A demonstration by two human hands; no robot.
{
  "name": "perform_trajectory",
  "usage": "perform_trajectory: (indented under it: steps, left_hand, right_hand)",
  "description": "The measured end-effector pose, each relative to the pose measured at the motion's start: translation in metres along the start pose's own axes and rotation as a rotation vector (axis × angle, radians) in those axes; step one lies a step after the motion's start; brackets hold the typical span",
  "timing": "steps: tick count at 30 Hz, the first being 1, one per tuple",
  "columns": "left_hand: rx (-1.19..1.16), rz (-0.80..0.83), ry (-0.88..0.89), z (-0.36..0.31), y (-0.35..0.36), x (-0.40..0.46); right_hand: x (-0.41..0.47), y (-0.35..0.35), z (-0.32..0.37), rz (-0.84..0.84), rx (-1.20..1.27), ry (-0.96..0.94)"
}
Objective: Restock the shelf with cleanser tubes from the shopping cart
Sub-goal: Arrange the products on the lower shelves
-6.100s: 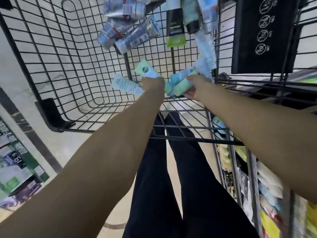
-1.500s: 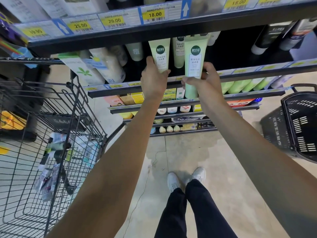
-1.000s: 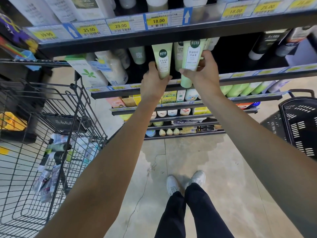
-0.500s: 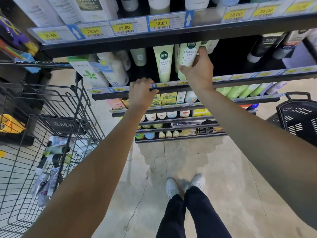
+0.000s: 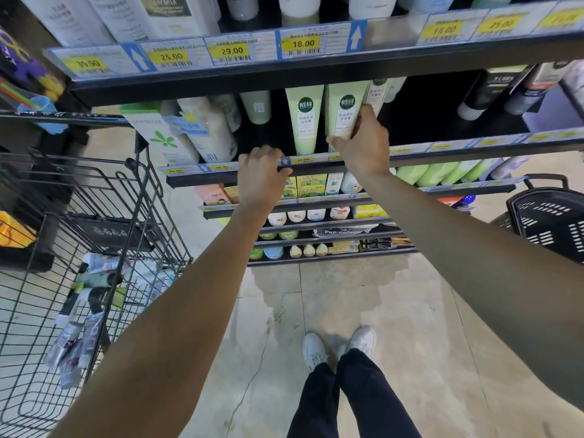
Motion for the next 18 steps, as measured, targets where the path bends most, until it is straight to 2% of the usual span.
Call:
perform_trajectory:
  steps: [18]
  left_hand:
    - [-0.009,0.038,-0.022,-0.0020,-0.0036,-0.0021]
  right_hand:
    - [-0.0004,-0.0024,0.0049,0.030,-0.053,0.025]
Point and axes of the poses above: each hand's wrist, its own x-axis towards the middle knuckle, its own y-axis out of the palm, z = x × y, the point moved 9 cm from there along x, towards the middle knuckle
